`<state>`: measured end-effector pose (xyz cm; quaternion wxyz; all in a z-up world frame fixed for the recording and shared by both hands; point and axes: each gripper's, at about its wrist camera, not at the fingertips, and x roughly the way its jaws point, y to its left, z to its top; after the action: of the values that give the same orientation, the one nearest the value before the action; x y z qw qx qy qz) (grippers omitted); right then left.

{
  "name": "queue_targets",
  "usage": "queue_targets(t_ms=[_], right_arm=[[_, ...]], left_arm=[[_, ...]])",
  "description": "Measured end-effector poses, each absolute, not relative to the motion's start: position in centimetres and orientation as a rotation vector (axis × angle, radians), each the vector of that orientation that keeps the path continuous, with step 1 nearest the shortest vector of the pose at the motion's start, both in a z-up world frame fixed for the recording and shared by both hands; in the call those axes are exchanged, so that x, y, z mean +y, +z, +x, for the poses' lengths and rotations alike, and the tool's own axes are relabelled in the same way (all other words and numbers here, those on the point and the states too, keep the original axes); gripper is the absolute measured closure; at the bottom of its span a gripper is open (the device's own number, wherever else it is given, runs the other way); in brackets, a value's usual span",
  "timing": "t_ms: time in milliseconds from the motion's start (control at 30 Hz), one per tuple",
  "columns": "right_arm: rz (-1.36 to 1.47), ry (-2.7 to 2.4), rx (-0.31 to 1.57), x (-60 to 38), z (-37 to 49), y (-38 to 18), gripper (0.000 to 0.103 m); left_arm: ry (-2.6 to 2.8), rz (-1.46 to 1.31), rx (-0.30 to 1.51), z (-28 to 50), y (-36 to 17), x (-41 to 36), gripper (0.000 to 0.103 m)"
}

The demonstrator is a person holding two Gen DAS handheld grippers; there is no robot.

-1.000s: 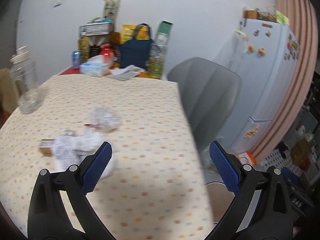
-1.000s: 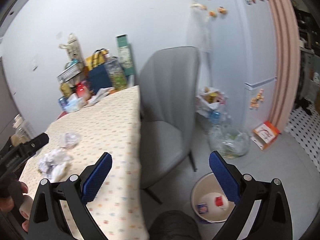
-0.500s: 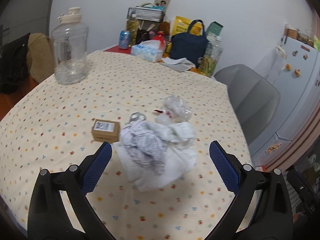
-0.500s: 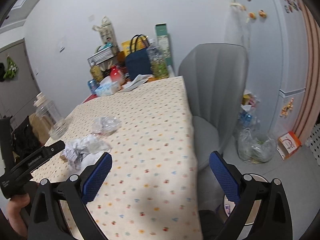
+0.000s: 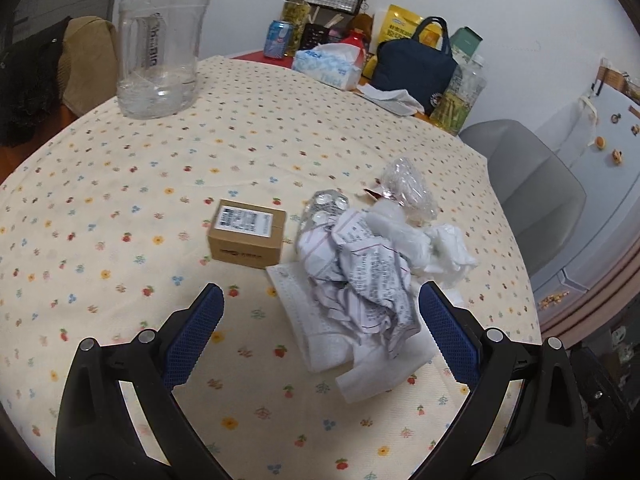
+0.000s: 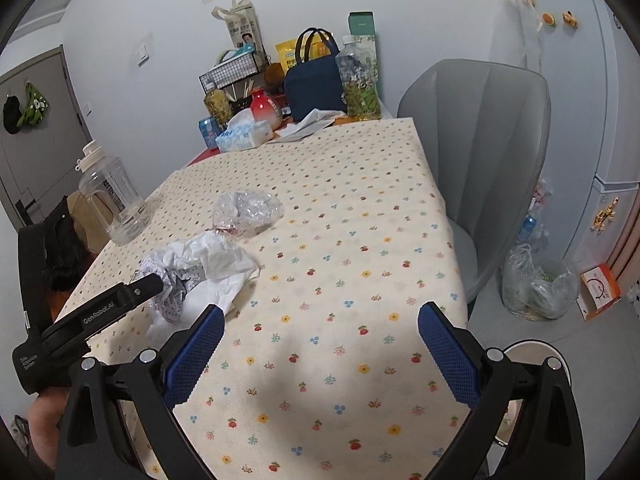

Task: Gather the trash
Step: 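Grasp the crumpled striped paper with the left gripper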

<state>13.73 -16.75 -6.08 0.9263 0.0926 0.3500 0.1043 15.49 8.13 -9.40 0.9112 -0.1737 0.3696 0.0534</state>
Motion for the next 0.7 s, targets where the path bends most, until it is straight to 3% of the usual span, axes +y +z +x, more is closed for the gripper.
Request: queue_targets(t_ms=[233, 300, 500, 700], right_arm=[[0.191, 0.222, 0.753, -16.5, 14.5, -6.9, 0.009], [0.183, 0.230, 0.759, -16.3, 14.5, -6.8, 0.011], [0.175, 0.266, 0.768, -15.1, 14.8, -6.5, 0.016], [0.166, 0.322, 0.773, -12.9, 15.4, -6.1, 0.020]], left_arm=[[0.092, -0.311, 0.731, 16.2, -9.2, 6.6, 0.009], [0.090, -0.322, 0.728, 16.2, -9.1, 6.8, 0.019], [0.052, -0.368, 0.736, 16.0, -8.7, 7.9, 0.072], [0.023, -0.398, 0.712, 15.1, -7.7, 8.9, 0.079]])
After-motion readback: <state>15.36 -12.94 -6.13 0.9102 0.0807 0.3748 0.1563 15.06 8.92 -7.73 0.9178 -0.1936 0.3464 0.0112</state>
